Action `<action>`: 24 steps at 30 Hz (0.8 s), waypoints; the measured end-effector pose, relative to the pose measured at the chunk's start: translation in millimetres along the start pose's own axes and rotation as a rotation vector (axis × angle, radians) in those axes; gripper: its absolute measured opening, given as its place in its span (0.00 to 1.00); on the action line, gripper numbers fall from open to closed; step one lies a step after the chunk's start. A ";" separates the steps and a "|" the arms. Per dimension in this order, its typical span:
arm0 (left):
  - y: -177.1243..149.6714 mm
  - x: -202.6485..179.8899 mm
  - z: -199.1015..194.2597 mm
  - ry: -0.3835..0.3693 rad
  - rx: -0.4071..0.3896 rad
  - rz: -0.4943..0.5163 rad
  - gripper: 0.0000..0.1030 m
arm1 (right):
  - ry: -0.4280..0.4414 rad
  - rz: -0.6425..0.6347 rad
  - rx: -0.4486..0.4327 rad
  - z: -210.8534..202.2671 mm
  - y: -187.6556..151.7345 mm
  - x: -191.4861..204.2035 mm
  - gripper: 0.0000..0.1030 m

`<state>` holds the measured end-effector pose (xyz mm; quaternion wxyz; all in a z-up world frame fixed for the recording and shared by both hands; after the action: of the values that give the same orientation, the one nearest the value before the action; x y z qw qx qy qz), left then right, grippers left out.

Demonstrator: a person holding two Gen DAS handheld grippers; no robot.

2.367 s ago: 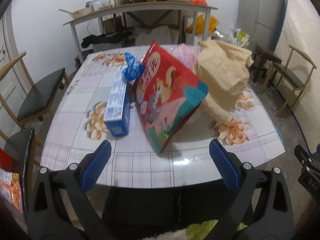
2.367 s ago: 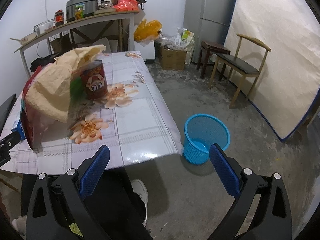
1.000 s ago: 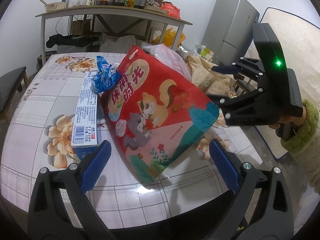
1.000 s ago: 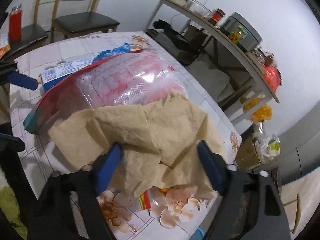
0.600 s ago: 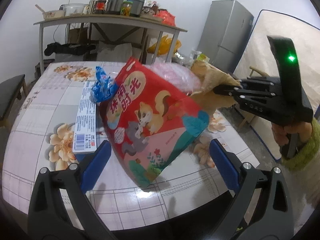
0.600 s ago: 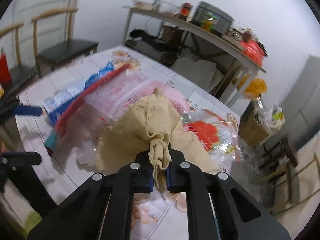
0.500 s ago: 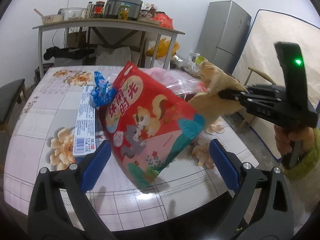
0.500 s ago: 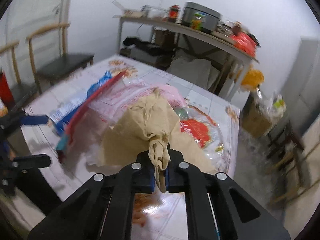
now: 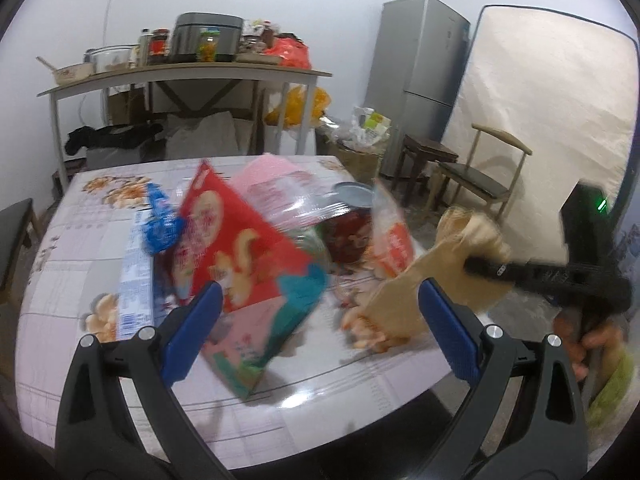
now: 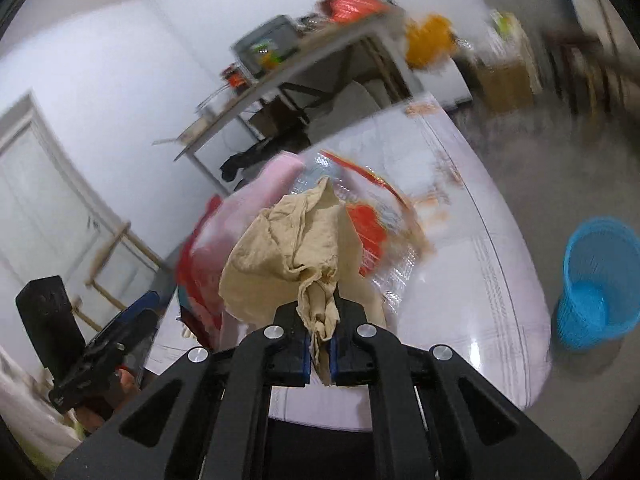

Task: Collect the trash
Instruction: 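Grasp a clear plastic bag with the left gripper while the right carries the beige bag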

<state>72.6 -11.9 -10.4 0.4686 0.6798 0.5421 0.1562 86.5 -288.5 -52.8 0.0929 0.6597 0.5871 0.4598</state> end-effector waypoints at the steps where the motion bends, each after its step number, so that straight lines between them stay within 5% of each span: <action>1: 1.5 -6.9 2.0 -0.018 0.009 0.005 0.92 | -0.011 0.018 0.008 0.5 -5.8 -7.2 0.06; 5: 4.4 -39.1 13.1 -0.071 0.040 0.048 0.91 | -0.069 0.056 0.010 -4.9 -19.6 -30.5 0.06; 7: 7.4 -57.4 22.3 -0.077 0.046 0.090 0.83 | -0.081 0.080 -0.015 -13.2 -22.1 -44.4 0.06; 13: 19.0 -91.9 71.2 0.036 0.129 0.201 0.73 | -0.089 0.125 -0.053 -21.4 -25.2 -68.1 0.06; 24: 37.1 -78.6 151.7 0.111 0.401 0.108 0.72 | -0.053 0.140 -0.074 -22.1 -33.5 -89.8 0.06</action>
<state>175.2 -151.4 -34.9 0.2846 0.7777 0.5501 0.1073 57.6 -365.1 -107.3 0.1004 0.7072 0.5196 0.4688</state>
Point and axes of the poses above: each gripper's, at about its wrist camera, not at the fingertips, and z roughly the way its jaws point, x to its left, y to its top, the point moved 5 cm from there along z, roughly the way its jaws point, and after that the axes turned 8 degrees about -z, right-handed, at the moved point
